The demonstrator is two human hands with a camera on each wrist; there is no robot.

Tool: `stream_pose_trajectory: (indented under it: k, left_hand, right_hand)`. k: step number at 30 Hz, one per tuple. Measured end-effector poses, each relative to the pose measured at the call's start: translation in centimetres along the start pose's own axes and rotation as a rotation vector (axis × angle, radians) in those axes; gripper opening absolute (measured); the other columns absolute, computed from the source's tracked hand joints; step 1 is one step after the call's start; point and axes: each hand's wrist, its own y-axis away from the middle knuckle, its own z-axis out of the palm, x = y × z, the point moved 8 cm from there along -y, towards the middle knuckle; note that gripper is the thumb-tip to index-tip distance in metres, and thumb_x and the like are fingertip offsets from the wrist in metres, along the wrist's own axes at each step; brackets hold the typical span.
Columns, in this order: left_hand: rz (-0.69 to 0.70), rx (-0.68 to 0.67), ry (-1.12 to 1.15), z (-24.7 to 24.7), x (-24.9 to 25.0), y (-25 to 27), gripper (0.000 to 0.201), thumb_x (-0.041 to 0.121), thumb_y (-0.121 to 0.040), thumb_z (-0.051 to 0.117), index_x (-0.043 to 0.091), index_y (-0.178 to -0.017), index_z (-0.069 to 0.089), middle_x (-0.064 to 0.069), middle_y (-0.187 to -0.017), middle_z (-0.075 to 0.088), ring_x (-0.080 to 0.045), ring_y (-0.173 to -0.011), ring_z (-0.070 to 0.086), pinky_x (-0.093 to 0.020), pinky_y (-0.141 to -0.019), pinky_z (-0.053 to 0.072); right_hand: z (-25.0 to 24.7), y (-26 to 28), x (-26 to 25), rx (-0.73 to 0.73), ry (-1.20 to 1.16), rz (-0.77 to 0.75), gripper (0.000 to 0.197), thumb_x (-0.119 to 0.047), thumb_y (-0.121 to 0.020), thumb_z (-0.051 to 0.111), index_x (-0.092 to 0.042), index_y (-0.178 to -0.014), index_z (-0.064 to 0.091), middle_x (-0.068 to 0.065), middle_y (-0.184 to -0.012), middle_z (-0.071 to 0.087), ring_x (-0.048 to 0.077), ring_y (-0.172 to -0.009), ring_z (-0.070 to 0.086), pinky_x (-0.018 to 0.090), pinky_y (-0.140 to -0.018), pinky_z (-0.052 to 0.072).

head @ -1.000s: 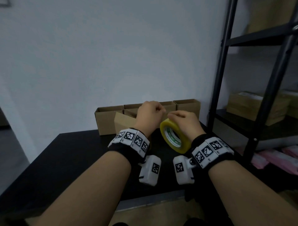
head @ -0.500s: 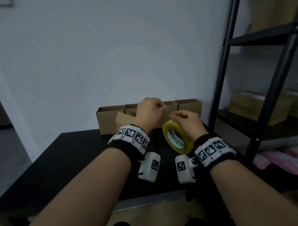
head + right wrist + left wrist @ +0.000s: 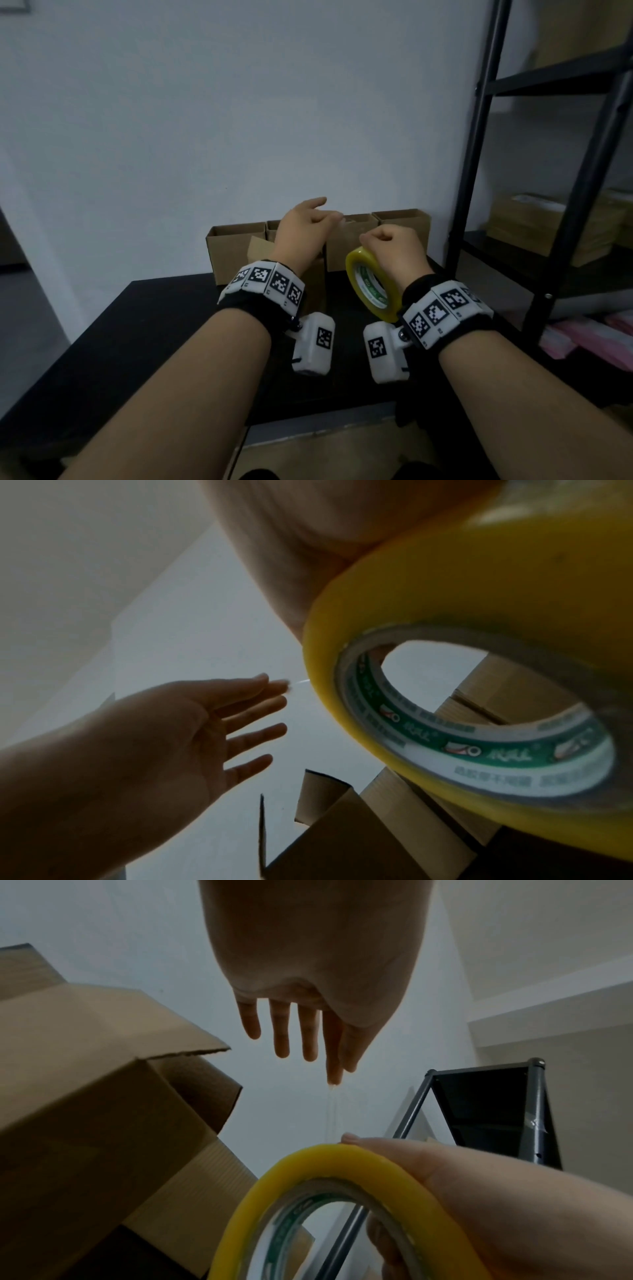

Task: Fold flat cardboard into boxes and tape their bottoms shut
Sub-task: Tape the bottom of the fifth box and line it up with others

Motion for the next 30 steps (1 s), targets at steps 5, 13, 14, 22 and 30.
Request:
stream_pose_trajectory:
  k: [5,13,14,22,30]
  left_hand:
    - [-0.019,0.112,0.176,-1.9,-1.0,0.1,0.041,0.030,-0.095,0.054,0.030,-0.136,0.051,0.009,-0.138,0.048,-0.008,-0.118,0.051,-0.015,-0.084,0.046]
    - [0.016,0.102,-0.298,-4.3,-4.3,-0.2,0.048,-0.006,-0.082,0.043,0.017,-0.118,0.065,0.000,-0.131,0.054,-0.017,-0.125,0.046,-0.024,-0.102,0.035]
    - [0.007,0.097,-0.316,-4.4,-5.2,-0.5,0.048,-0.005,-0.082,0.044,0.017,-0.118,0.066,-0.001,-0.133,0.054,-0.019,-0.127,0.045,-0.027,-0.105,0.035]
    - [-0.047,-0.170,-0.678,-3.3,-9.3,-1.0,0.058,0.019,-0.094,0.040,0.040,-0.146,0.030,0.005,-0.160,0.016,-0.020,-0.147,0.009,-0.052,-0.118,0.013]
    - [-0.004,-0.147,-0.667,-2.2,-8.4,0.2,0.047,0.023,-0.097,0.036,0.031,-0.143,0.040,0.002,-0.160,0.017,-0.019,-0.147,0.010,-0.046,-0.119,0.011]
  right_hand:
    - [0.7,-0.2,0.0,-0.012,0.096,0.011,0.019,-0.027,-0.094,0.059,-0.016,-0.085,0.072,-0.005,-0.082,0.065,0.009,-0.079,0.058,0.027,-0.067,0.044]
    - [0.3,-0.4,0.4,0.022,0.046,0.001,0.021,-0.033,-0.092,0.063,-0.018,-0.080,0.072,-0.005,-0.080,0.067,0.008,-0.080,0.061,0.030,-0.075,0.047]
    - [0.4,-0.4,0.4,0.020,0.050,0.000,0.022,-0.034,-0.091,0.063,-0.018,-0.079,0.072,-0.005,-0.080,0.067,0.009,-0.081,0.062,0.031,-0.076,0.048]
    - [1.8,-1.0,0.8,-0.023,0.071,0.003,0.017,-0.033,-0.090,0.065,-0.022,-0.081,0.072,-0.007,-0.086,0.068,0.008,-0.084,0.061,0.028,-0.073,0.047]
    - [2.6,-1.5,1.6,-0.043,0.051,0.025,0.019,-0.034,-0.086,0.069,-0.022,-0.071,0.073,-0.004,-0.079,0.071,0.015,-0.082,0.066,0.036,-0.080,0.056]
